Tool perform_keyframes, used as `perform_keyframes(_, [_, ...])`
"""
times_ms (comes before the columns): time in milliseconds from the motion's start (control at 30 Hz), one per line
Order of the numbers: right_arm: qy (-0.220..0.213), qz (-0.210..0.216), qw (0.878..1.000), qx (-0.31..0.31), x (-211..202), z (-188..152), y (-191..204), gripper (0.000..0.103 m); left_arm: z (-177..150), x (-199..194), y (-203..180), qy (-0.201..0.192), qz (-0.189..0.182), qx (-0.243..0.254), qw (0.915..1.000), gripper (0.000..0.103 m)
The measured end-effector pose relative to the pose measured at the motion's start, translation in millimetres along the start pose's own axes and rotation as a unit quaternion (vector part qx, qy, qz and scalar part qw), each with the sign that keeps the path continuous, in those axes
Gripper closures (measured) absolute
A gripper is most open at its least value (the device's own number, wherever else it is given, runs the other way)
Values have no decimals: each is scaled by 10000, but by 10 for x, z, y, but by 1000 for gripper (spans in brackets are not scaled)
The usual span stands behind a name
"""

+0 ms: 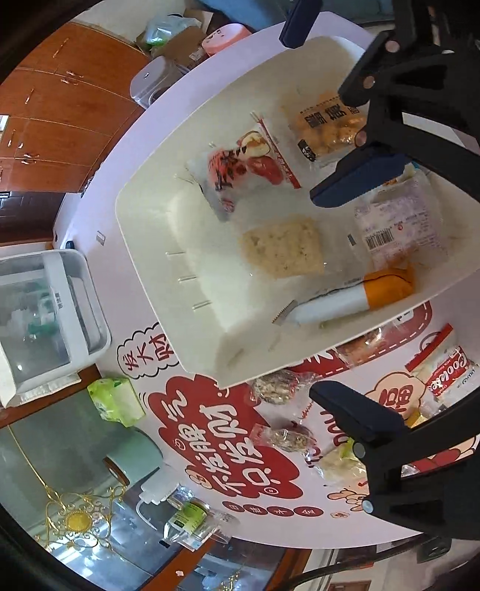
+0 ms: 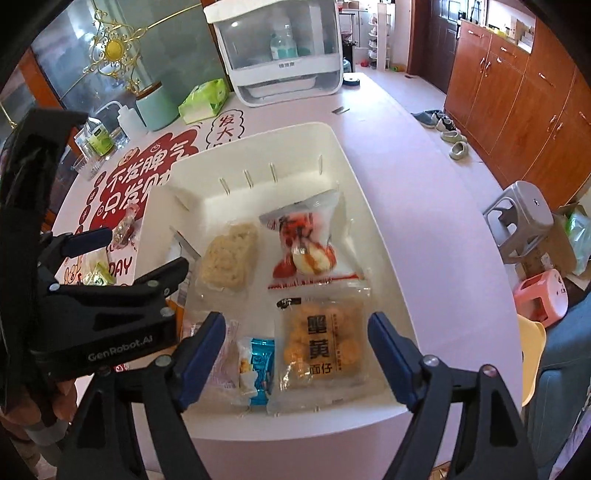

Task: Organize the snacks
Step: 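Carry both snacks to the white tray and release them inside, then move both tools back from the tray to the snack pile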

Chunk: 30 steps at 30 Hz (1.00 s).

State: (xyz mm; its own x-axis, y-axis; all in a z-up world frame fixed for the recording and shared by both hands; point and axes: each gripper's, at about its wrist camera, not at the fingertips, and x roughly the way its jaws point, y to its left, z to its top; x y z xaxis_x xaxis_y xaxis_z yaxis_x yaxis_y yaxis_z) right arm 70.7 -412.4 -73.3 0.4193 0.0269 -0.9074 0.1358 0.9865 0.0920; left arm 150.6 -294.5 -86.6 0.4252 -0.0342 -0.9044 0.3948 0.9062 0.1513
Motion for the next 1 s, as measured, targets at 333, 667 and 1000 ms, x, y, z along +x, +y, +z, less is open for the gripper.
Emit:
perform_keyframes(333, [4, 29, 10000, -67, -61, -37, 48, 23, -123, -182, 75, -116, 27, -98, 9999, 9])
perform_keyframes(667, [5, 119, 9999, -34, -125, -194, 164, 23, -347, -342, 164, -192, 66, -113, 9997, 9])
perform_keyframes(1000, [128, 124, 9998, -73, -151, -430, 393, 23, -713, -418, 414, -164, 48, -246, 9996, 9])
